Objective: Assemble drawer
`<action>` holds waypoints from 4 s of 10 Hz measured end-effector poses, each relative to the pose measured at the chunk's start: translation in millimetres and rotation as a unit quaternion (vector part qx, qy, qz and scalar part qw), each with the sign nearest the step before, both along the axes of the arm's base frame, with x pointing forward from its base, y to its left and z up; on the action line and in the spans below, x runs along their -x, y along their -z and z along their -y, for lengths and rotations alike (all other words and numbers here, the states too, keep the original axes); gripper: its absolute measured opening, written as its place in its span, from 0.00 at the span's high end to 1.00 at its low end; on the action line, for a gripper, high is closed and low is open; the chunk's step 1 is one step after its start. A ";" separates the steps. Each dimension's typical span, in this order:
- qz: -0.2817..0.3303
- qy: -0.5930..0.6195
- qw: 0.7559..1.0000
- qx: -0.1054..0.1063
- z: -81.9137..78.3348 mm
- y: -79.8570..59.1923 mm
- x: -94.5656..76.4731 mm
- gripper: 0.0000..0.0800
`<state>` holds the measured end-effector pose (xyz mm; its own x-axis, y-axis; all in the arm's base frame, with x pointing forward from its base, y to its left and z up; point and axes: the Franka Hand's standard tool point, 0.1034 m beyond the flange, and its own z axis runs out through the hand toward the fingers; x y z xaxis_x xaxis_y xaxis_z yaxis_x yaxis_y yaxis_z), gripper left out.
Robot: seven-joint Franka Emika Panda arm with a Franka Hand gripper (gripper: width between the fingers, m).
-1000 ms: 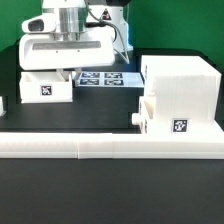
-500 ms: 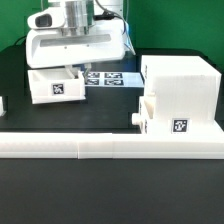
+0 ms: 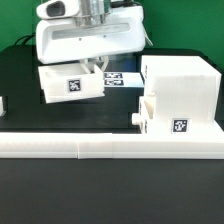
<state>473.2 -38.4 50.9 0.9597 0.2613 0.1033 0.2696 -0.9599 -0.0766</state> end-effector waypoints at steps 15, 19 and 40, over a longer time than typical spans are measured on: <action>0.040 -0.553 0.830 0.056 -2.2 -8.7 -58.9 0.95; 0.039 -0.558 0.827 0.050 -5.7 -4.8 -68.1 0.95; 0.027 -0.584 0.810 0.046 -25.7 -4.1 -73.6 0.95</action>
Offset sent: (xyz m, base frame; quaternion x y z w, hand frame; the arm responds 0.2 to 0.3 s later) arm 0.0191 0.0041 0.0000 -0.0042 0.0161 -0.2884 0.9574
